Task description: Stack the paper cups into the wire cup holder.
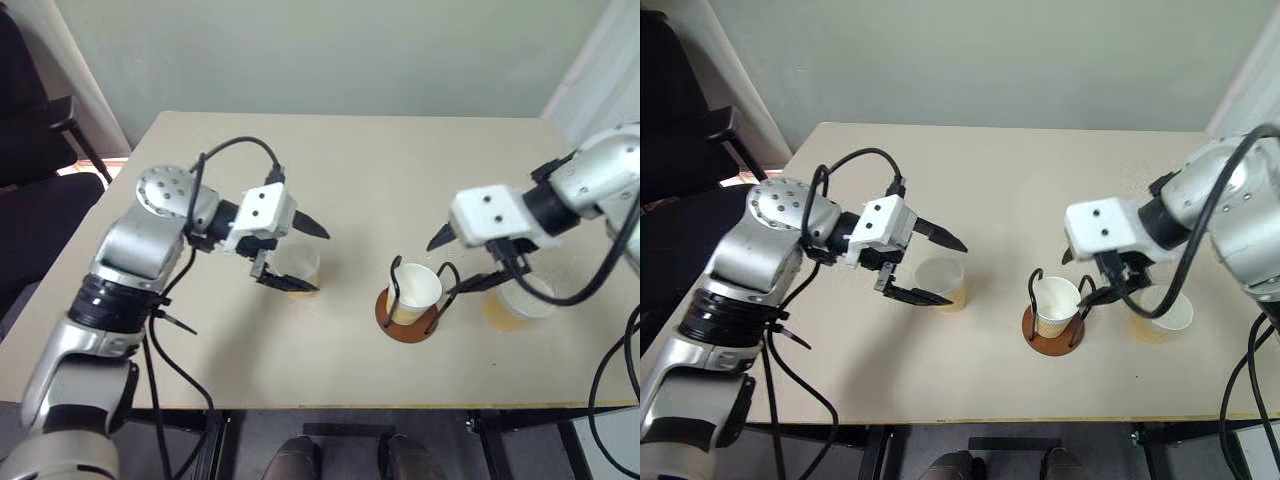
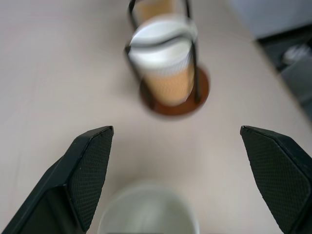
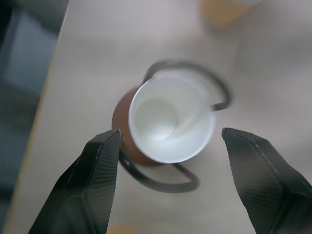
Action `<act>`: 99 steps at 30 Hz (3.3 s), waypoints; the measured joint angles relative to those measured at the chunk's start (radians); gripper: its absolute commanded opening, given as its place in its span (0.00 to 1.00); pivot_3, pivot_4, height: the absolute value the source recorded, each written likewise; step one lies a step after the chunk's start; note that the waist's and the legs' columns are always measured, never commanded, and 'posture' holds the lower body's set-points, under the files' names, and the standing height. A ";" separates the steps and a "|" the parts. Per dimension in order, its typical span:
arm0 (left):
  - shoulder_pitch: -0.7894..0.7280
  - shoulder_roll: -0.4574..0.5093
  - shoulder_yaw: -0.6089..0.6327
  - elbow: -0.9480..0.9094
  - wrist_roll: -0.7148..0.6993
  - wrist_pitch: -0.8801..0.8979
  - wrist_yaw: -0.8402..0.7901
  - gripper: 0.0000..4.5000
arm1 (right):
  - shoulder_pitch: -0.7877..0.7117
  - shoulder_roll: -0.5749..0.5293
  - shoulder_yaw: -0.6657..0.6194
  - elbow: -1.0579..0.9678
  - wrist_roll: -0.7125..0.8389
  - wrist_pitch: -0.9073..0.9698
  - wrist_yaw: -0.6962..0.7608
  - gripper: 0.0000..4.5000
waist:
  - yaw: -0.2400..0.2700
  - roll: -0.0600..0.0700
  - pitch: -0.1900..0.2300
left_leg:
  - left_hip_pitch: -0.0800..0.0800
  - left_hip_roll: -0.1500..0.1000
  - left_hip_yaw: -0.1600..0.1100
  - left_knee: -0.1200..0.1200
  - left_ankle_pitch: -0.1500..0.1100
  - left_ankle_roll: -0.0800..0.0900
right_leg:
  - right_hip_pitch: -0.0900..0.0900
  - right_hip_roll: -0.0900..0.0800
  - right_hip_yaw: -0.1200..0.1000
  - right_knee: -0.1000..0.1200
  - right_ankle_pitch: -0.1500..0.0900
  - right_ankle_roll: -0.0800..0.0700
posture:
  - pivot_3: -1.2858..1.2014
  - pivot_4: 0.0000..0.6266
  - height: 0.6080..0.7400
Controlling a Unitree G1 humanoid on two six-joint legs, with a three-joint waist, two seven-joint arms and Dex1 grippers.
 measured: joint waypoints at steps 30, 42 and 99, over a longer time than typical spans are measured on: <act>0.037 0.075 -0.160 -0.148 0.445 -0.186 0.050 1.00 | -0.089 -0.011 -0.149 0.069 0.264 0.297 -0.011 0.77 | -0.003 0.000 0.000 | 0.002 0.000 -0.001 -0.001 0.001 -0.002 | -0.002 0.000 0.000 0.009 -0.003 -0.006 | 0.52 0.24 1.00; 0.000 0.006 -0.209 -0.033 0.521 -0.265 0.053 0.81 | -0.090 -0.020 -0.149 0.071 0.264 0.297 -0.013 0.77 | -0.003 0.000 0.000 | 0.002 0.000 -0.001 0.000 0.001 -0.002 | -0.003 0.000 0.000 0.013 -0.003 -0.006 | 0.52 0.24 1.00; -0.745 -0.305 -0.628 0.567 -0.209 -0.509 -0.077 0.02 | 0.663 -0.170 -0.925 -0.241 0.614 0.368 -0.305 0.77 | 0.021 -0.001 0.000 | -0.004 0.000 0.002 0.002 -0.002 0.002 | -0.002 -0.001 0.002 -0.001 0.002 0.006 | 0.52 0.24 1.00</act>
